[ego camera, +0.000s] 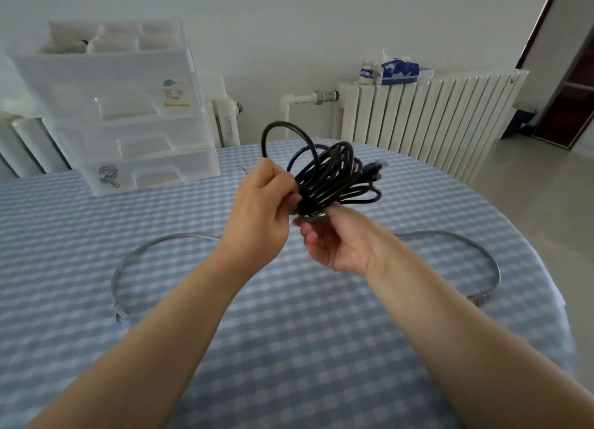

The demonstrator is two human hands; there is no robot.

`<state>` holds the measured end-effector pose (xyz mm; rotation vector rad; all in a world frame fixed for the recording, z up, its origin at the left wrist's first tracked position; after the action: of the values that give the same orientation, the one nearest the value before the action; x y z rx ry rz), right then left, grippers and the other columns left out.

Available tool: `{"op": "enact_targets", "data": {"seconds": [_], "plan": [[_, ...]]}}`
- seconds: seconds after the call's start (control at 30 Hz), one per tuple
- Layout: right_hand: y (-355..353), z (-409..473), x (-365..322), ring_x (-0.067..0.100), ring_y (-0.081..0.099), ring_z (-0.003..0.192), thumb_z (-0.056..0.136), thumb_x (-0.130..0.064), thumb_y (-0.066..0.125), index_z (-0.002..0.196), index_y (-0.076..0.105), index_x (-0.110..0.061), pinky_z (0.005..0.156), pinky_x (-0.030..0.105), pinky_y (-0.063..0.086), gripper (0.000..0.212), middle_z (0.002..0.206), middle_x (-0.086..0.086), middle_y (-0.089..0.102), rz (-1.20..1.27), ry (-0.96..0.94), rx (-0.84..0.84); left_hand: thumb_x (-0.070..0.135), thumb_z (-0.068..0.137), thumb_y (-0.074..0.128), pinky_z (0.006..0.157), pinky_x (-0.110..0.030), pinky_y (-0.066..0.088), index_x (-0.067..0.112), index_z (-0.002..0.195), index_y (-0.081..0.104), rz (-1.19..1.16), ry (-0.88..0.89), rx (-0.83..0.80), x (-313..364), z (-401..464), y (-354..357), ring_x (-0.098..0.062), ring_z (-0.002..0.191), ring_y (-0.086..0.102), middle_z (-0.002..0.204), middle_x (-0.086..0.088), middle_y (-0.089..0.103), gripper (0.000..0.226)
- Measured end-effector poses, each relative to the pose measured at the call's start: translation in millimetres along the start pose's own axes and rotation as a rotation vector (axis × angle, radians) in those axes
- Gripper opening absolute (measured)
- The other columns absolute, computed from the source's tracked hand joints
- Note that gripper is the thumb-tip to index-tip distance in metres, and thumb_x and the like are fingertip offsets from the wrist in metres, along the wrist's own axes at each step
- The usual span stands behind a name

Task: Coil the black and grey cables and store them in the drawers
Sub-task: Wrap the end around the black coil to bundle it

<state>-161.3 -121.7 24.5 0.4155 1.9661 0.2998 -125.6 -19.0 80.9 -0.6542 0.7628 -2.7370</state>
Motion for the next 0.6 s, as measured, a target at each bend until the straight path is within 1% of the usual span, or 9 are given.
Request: {"op": "enact_targets", "data": {"seconds": [0.07,0.17,0.23,0.3,0.37,0.4,0.5,0.57,0.6], "plan": [[-7,1,3,0.006,0.043,0.031,0.099,-0.027,0.045,0.064,0.049,-0.014,0.031,0.014,0.038,0.037,0.043,-0.001,0.049,-0.122,0.045,0.058,0.011,0.085,0.043,0.064,-0.039,0.044,0.005,0.075,0.054,0.06,0.063,-0.039,6,-1,2,-0.02,0.074,0.045,0.085,0.004,0.04,0.016],[-15,0,-9,0.007,0.044,0.032,0.102,-0.02,0.038,0.067,0.05,-0.012,0.033,0.016,0.039,0.038,0.042,-0.001,0.051,-0.31,-0.061,0.09,0.013,0.085,0.043,0.066,-0.035,0.04,0.007,0.075,0.053,0.087,0.057,-0.07,8,-1,6,-0.018,0.075,0.042,0.083,0.004,0.042,0.015],[-17,-4,-18,0.009,0.051,0.038,0.101,-0.012,0.039,0.076,0.058,-0.008,0.039,0.019,0.045,0.032,0.047,0.001,0.056,-0.36,-0.123,0.021,0.006,0.086,0.048,0.067,-0.032,0.038,0.007,0.075,0.054,0.085,0.002,-0.075,2,0,6,-0.017,0.076,0.042,0.084,0.003,0.043,0.012],[-16,-11,-25,0.013,0.062,0.052,0.098,-0.004,0.044,0.088,0.063,-0.004,0.049,0.023,0.053,0.022,0.062,0.005,0.065,-0.339,-0.153,-0.122,0.005,0.085,0.05,0.067,-0.029,0.037,0.007,0.076,0.055,0.066,-0.066,-0.076,-4,2,2,-0.019,0.077,0.044,0.085,0.002,0.045,0.01],[-16,-17,-32,0.015,0.065,0.065,0.092,-0.009,0.054,0.096,0.065,-0.004,0.059,0.024,0.055,0.013,0.077,0.007,0.069,-0.346,-0.201,-0.212,0.009,0.085,0.05,0.067,-0.024,0.036,0.007,0.075,0.055,0.043,-0.085,-0.073,-5,4,-2,-0.019,0.077,0.045,0.084,0.002,0.044,0.011],[-17,-18,-34,0.015,0.064,0.067,0.089,-0.016,0.058,0.096,0.066,-0.006,0.06,0.024,0.055,0.015,0.078,0.006,0.069,-0.363,-0.235,-0.201,0.01,0.086,0.05,0.066,-0.021,0.035,0.007,0.075,0.055,0.033,-0.078,-0.076,-2,4,-2,-0.017,0.075,0.044,0.084,0.002,0.044,0.012],[-21,-17,-44,0.012,0.056,0.058,0.088,-0.036,0.062,0.079,0.067,-0.009,0.056,0.023,0.047,0.029,0.063,0.0,0.062,-0.512,-0.397,0.039,0.013,0.087,0.051,0.065,-0.013,0.032,0.007,0.076,0.054,-0.018,-0.074,-0.113,6,3,2,-0.009,0.072,0.041,0.082,0.005,0.041,0.013],[-22,-19,-46,0.011,0.054,0.052,0.088,-0.05,0.06,0.069,0.066,-0.007,0.055,0.025,0.044,0.047,0.057,0.001,0.059,-0.623,-0.442,0.18,0.013,0.087,0.051,0.067,-0.013,0.033,0.007,0.077,0.055,-0.025,-0.055,-0.119,10,2,2,-0.008,0.073,0.041,0.083,0.006,0.041,0.012],[-22,-19,-45,0.012,0.056,0.052,0.087,-0.055,0.058,0.07,0.067,-0.004,0.057,0.025,0.045,0.055,0.059,0.003,0.062,-0.671,-0.426,0.218,0.013,0.088,0.051,0.068,-0.016,0.034,0.007,0.077,0.056,-0.002,-0.026,-0.112,12,3,0,-0.011,0.073,0.041,0.083,0.005,0.043,0.013]]}}
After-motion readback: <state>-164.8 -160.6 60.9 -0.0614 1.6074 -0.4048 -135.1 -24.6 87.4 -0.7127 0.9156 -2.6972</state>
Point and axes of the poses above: each hand's wrist, its own z-axis towards the middle knuckle, its own y-axis out of the palm, x = y × z, the point moved 6 cm from there along z, towards the middle knuckle
